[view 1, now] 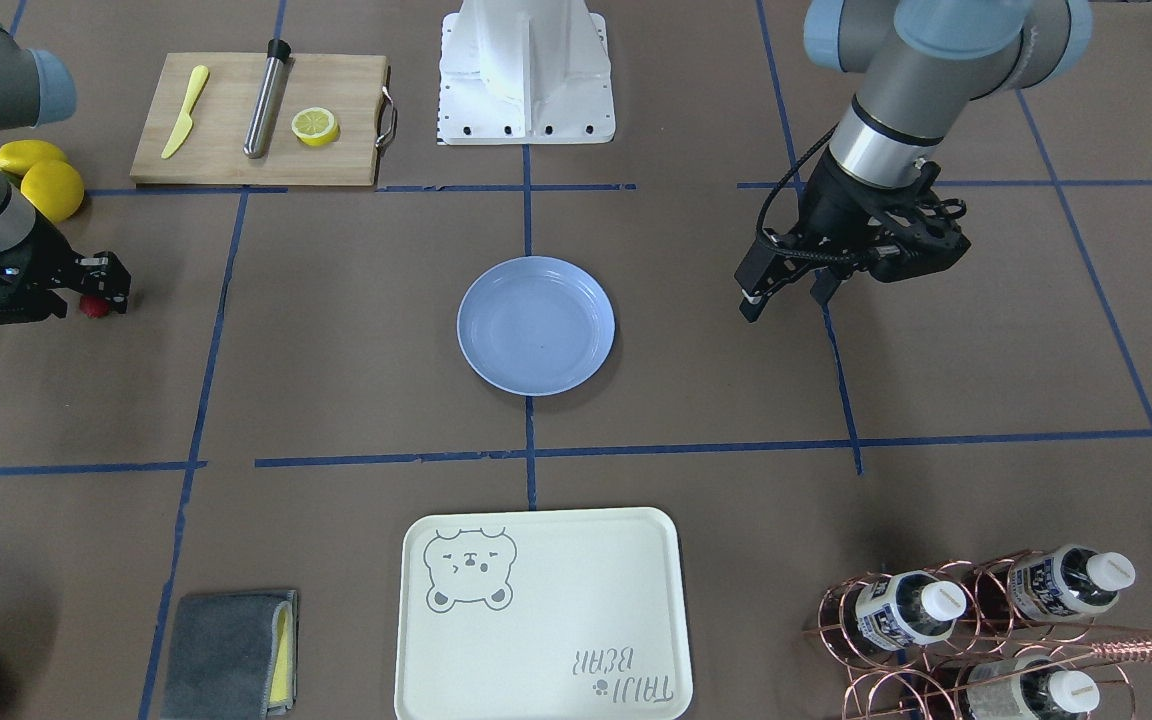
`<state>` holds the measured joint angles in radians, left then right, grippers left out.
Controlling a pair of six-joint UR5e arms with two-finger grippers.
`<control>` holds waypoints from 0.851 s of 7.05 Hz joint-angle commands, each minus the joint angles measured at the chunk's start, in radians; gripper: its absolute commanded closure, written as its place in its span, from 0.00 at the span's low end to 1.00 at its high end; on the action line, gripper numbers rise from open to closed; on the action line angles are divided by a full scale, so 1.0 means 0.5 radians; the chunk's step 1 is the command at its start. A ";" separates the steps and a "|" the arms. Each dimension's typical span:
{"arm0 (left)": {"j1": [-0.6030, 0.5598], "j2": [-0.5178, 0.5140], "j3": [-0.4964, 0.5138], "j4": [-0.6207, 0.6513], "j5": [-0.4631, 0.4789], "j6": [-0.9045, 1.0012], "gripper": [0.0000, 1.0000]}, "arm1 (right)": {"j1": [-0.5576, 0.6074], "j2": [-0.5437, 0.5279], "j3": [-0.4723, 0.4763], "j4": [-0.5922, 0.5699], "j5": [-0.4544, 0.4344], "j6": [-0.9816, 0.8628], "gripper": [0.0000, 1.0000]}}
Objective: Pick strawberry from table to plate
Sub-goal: 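Close the right gripper on the red strawberry and lift it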
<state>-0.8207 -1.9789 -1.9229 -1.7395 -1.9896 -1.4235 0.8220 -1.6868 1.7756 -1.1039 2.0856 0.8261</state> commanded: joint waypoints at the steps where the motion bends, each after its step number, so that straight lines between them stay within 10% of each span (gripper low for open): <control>1: 0.000 0.000 0.008 0.000 0.000 0.000 0.00 | 0.003 0.002 0.005 0.041 -0.008 -0.002 1.00; 6: -0.168 -0.006 -0.014 0.152 -0.046 0.204 0.00 | 0.309 0.212 0.284 -0.178 0.374 0.001 1.00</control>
<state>-0.8616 -1.9795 -1.9267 -1.7138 -1.9966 -1.3978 0.9079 -1.6553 1.8887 -1.1218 2.1747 0.8253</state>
